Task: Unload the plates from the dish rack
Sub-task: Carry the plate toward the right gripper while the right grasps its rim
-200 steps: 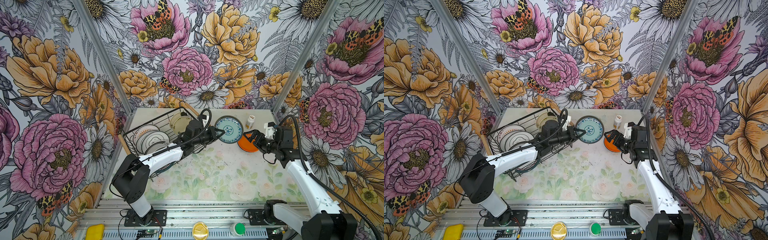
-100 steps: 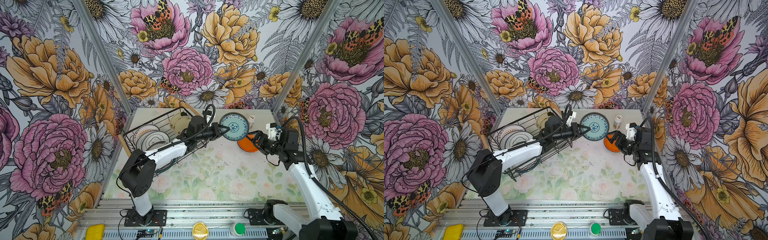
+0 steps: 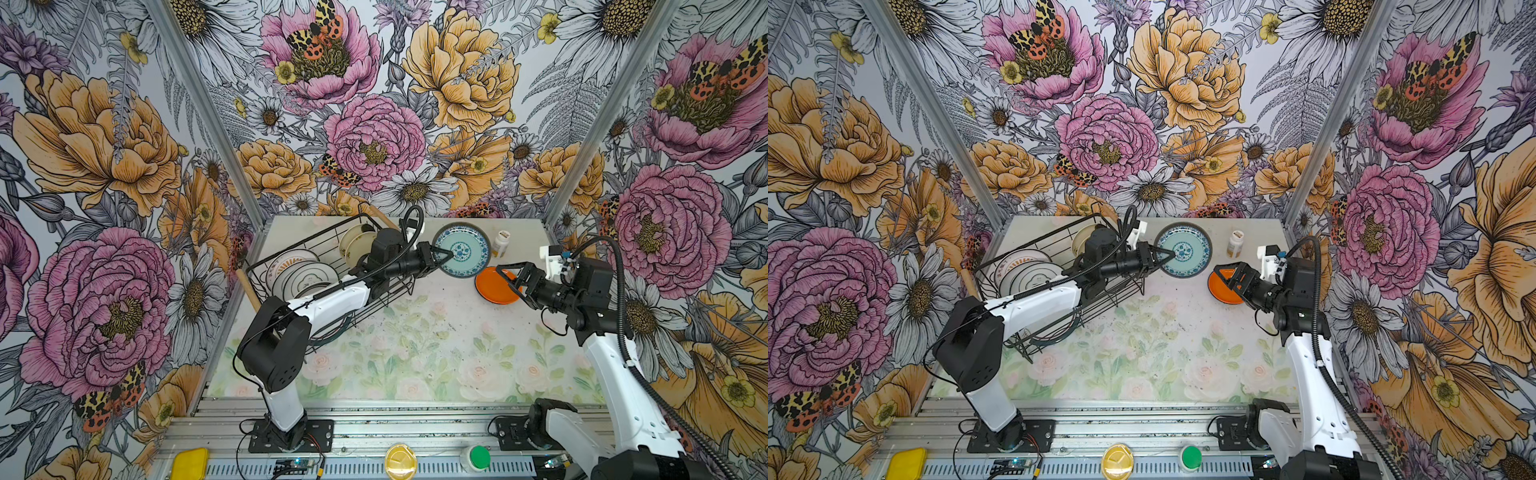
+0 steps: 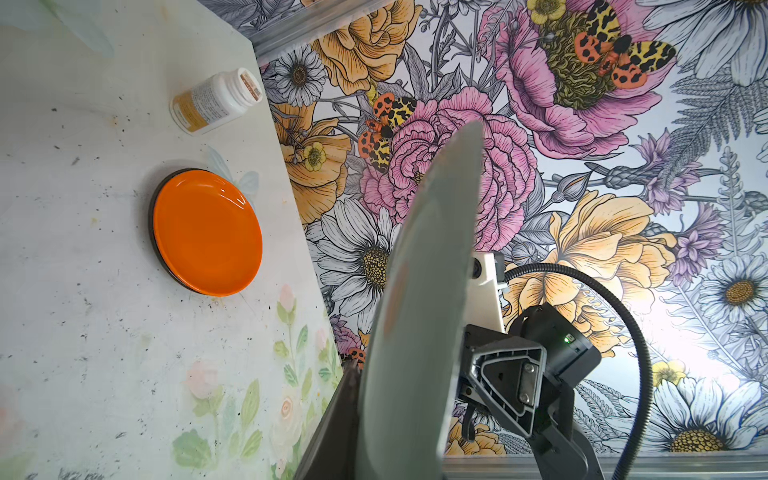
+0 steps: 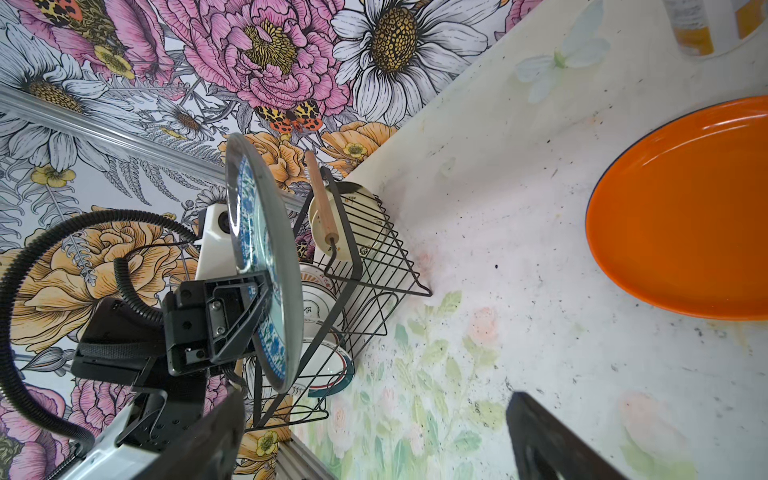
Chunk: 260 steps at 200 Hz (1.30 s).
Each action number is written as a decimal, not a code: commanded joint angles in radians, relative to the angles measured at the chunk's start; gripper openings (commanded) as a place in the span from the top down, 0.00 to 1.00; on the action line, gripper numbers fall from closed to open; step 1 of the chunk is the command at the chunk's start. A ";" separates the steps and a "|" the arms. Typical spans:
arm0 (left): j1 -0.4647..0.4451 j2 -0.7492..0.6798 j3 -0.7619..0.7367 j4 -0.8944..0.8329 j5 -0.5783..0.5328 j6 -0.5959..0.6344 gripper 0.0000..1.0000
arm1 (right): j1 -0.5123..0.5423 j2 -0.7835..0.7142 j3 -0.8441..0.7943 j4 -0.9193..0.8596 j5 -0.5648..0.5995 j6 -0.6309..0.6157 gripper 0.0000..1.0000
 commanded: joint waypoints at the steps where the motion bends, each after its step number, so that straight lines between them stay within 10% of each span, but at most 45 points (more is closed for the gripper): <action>1: -0.027 0.024 0.009 0.001 0.056 0.012 1.00 | 0.006 0.014 0.063 0.020 -0.060 -0.048 0.01; 260: -0.084 0.167 0.012 0.062 0.128 -0.018 1.00 | 0.088 0.111 0.020 0.107 -0.115 -0.079 0.81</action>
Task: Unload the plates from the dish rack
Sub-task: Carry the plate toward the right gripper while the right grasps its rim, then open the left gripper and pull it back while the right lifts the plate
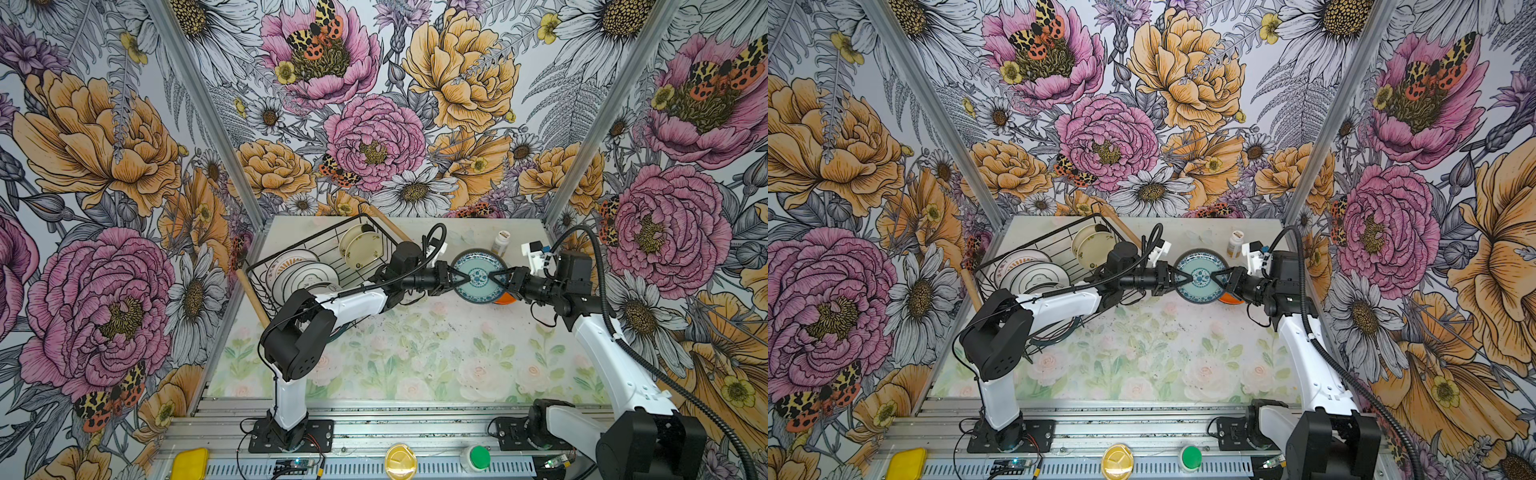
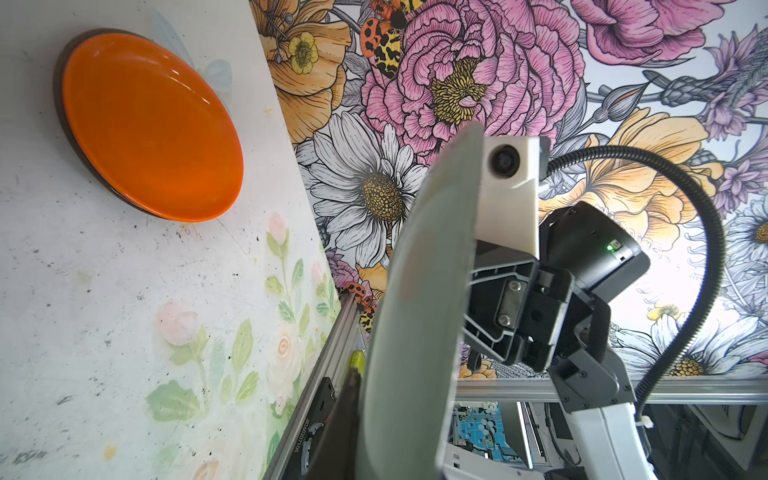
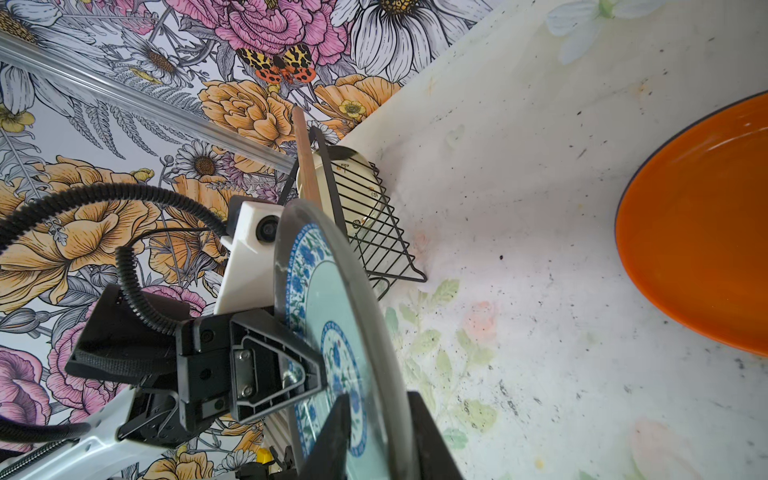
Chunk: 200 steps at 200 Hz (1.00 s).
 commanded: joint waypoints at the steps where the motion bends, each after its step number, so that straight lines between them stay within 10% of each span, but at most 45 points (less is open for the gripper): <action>1: -0.006 0.034 0.004 -0.010 -0.002 0.000 1.00 | 0.014 -0.037 0.003 0.055 -0.103 -0.004 0.81; 28: -0.001 0.040 0.006 -0.011 -0.001 -0.004 0.99 | 0.009 -0.047 -0.003 0.055 -0.110 -0.003 0.84; 56: 0.003 0.029 0.001 -0.011 -0.005 -0.003 0.79 | 0.004 -0.047 -0.008 0.056 -0.115 -0.004 1.00; 110: 0.009 -0.006 -0.015 -0.003 -0.027 0.004 0.51 | -0.001 -0.059 -0.006 0.058 -0.113 -0.003 1.00; 128: 0.017 -0.031 -0.018 -0.001 -0.019 0.015 0.02 | -0.008 -0.073 0.014 0.055 -0.088 -0.010 1.00; 200: 0.063 -0.276 0.042 -0.416 -0.103 0.271 0.01 | -0.039 -0.068 0.266 0.049 0.193 -0.184 1.00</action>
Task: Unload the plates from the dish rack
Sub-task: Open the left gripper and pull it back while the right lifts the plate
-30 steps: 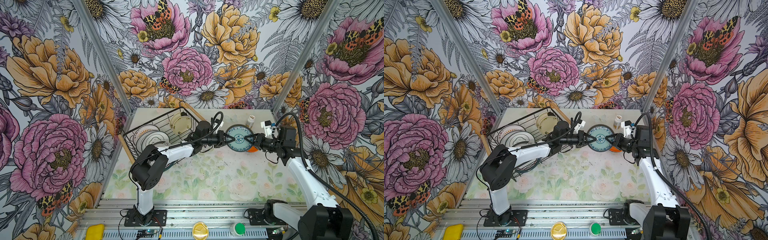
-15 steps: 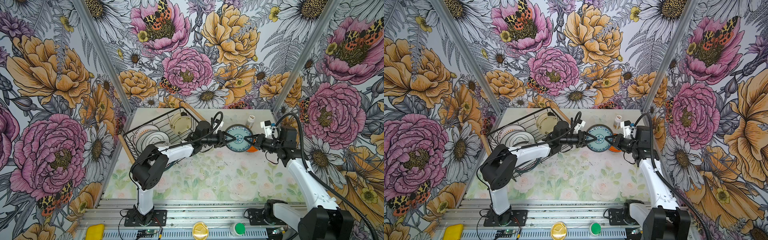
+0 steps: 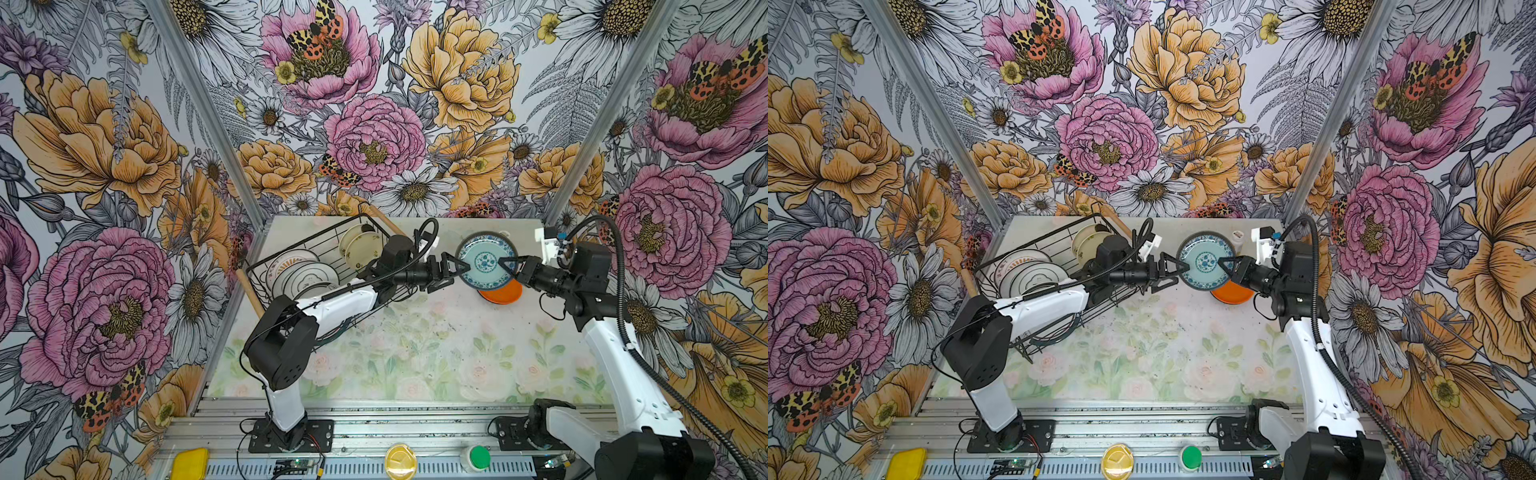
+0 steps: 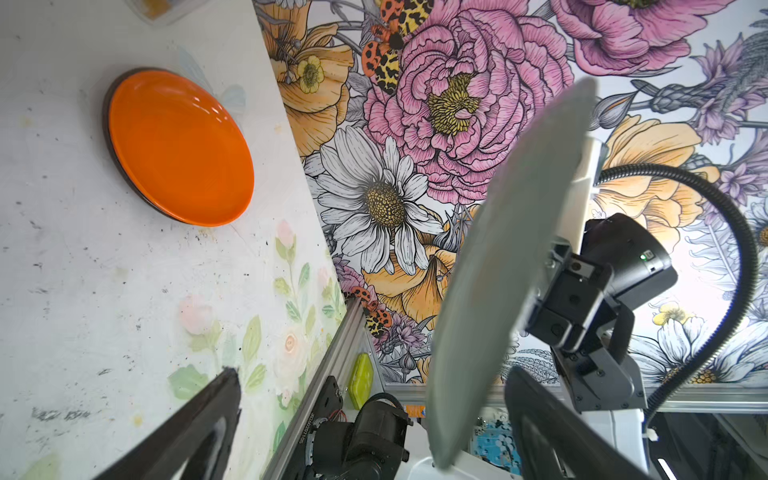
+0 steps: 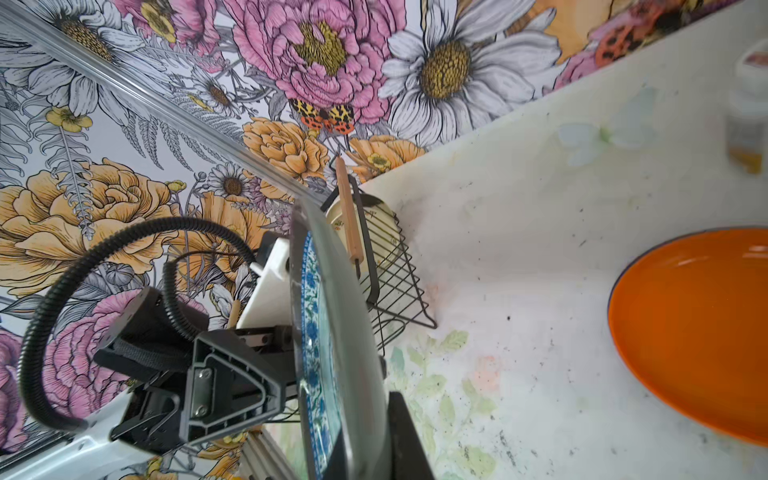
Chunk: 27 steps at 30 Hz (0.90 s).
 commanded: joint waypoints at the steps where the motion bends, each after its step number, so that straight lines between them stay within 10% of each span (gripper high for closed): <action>1: 0.019 -0.123 0.052 -0.241 -0.079 0.179 0.01 | -0.004 -0.012 0.128 0.040 0.144 -0.123 1.00; 9: 0.085 -0.381 0.035 -0.517 -0.348 0.407 0.01 | 0.004 0.062 0.371 0.071 0.454 -0.360 1.00; 15: 0.187 -0.535 -0.071 -0.555 -0.540 0.439 0.01 | -0.001 0.008 0.262 0.295 0.761 -0.433 1.00; 27: 0.218 -0.535 -0.045 -0.666 -1.002 0.420 0.01 | -0.013 -0.161 -0.173 0.401 1.245 -0.179 1.00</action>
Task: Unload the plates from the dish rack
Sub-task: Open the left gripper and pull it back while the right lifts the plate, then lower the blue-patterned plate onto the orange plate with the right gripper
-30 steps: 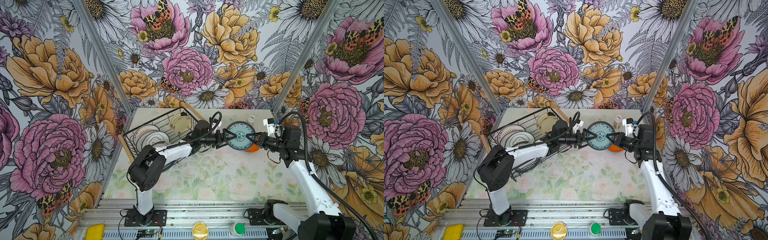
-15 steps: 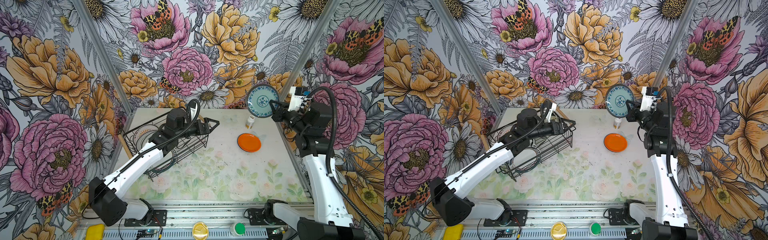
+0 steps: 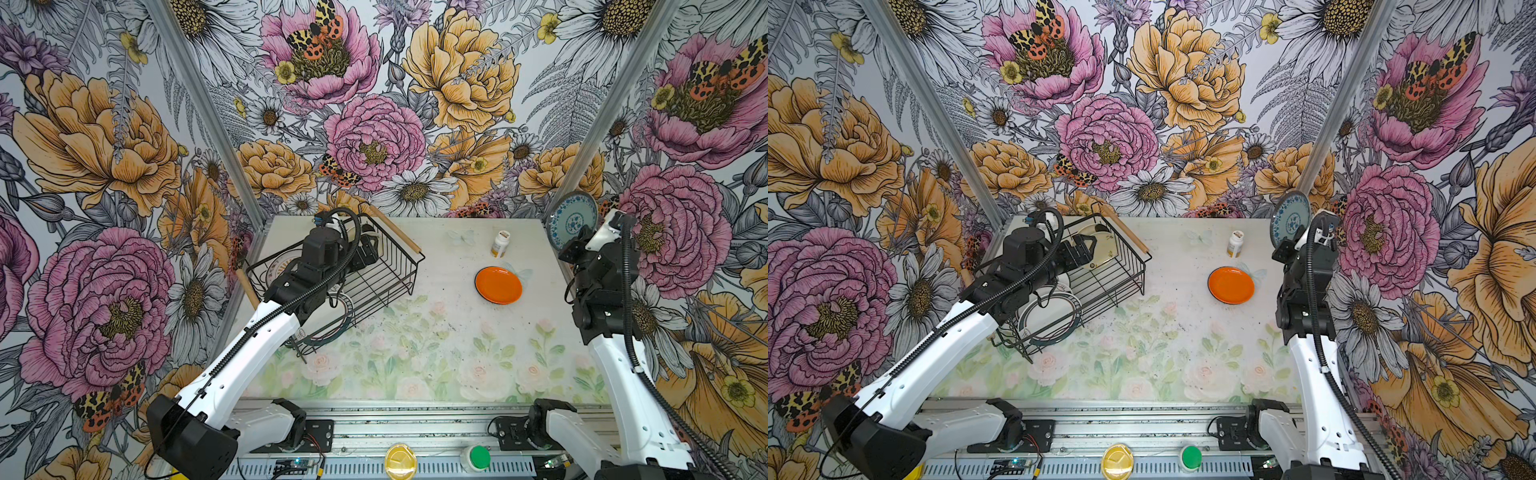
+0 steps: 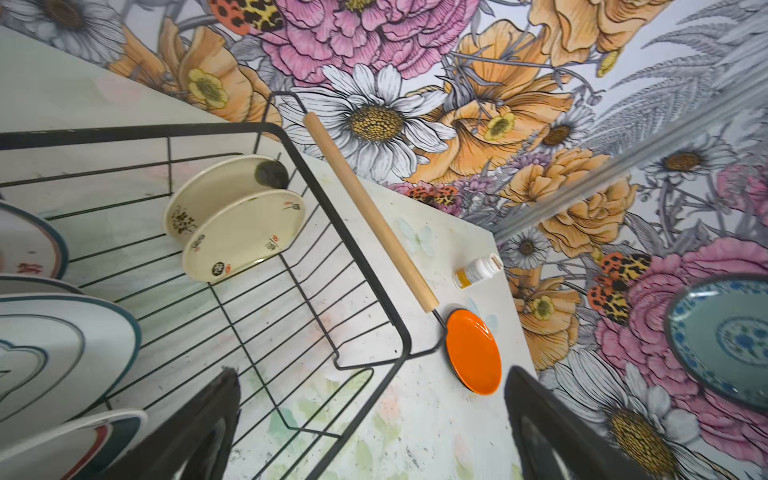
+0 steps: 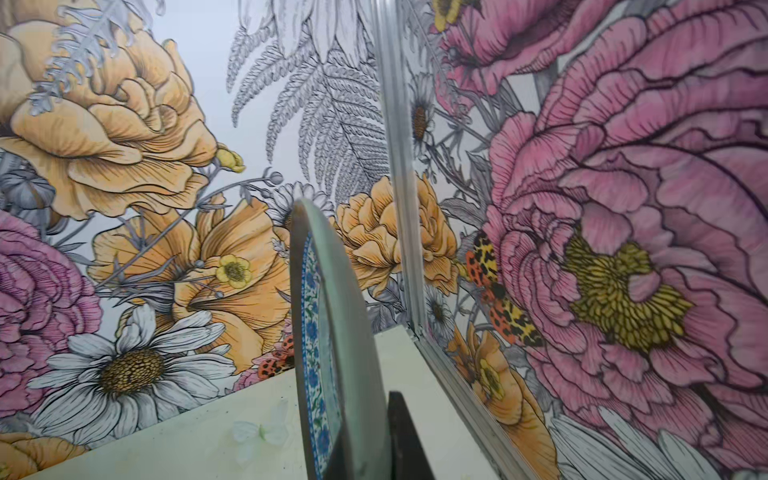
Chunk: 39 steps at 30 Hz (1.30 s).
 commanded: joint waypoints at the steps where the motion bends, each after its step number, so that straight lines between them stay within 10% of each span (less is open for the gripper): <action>1: 0.000 0.006 0.025 -0.007 -0.200 0.031 0.01 | -0.005 -0.043 -0.098 0.021 0.186 0.131 1.00; 8: 0.044 0.053 0.017 0.081 -0.054 0.140 0.01 | -0.023 -0.032 -0.126 -0.306 0.001 0.441 1.00; 17: 0.096 0.072 -0.063 0.193 -0.019 0.196 0.01 | -0.037 0.039 -0.188 -0.317 -0.297 0.632 1.00; 39: 0.173 0.179 0.021 0.066 0.094 0.123 0.01 | -0.059 0.395 -0.344 0.182 -0.551 0.835 1.00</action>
